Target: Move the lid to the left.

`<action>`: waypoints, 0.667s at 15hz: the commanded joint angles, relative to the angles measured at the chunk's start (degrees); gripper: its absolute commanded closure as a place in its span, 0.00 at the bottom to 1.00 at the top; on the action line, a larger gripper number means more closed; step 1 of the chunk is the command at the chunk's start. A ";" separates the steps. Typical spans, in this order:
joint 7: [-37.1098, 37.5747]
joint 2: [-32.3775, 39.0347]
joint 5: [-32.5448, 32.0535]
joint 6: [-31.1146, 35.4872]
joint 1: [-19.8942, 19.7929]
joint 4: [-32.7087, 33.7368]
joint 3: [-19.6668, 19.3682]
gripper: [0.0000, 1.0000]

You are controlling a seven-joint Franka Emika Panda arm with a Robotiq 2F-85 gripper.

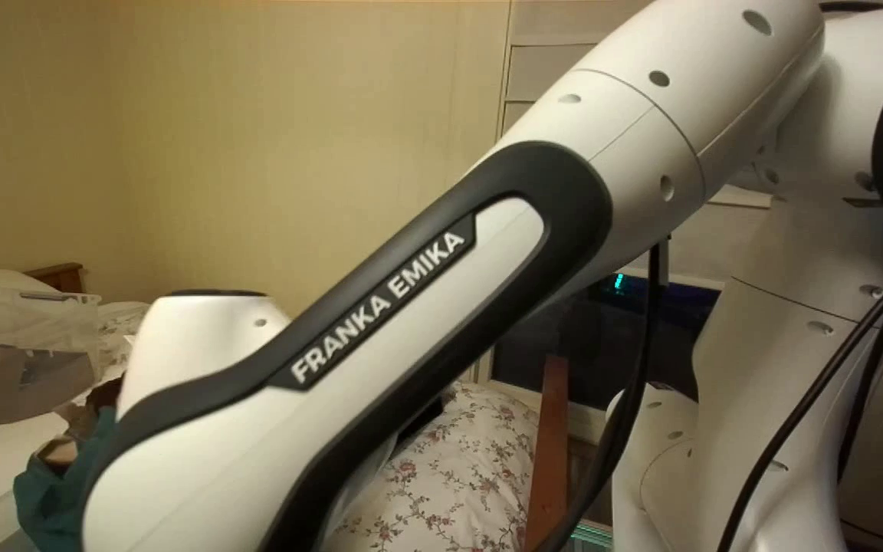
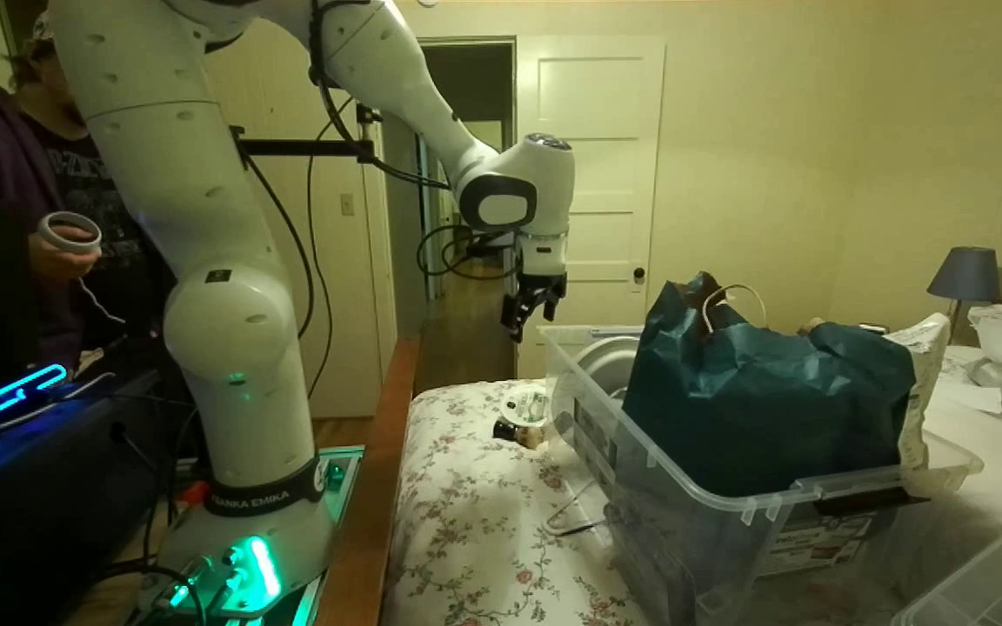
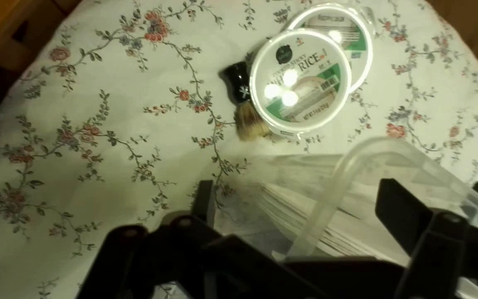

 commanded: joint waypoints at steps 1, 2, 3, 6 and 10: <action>-15.93 -8.99 13.60 0.68 4.26 -5.93 -7.86 0.00; -20.67 -10.44 18.25 -3.67 3.97 -6.59 -10.25 0.00; -24.91 -12.04 21.17 -8.23 1.08 -7.16 -9.75 0.00; -30.99 -15.47 16.36 -23.86 -3.72 -7.67 -11.25 0.00; -33.69 -21.27 4.84 -30.83 -10.00 -8.77 -8.39 0.00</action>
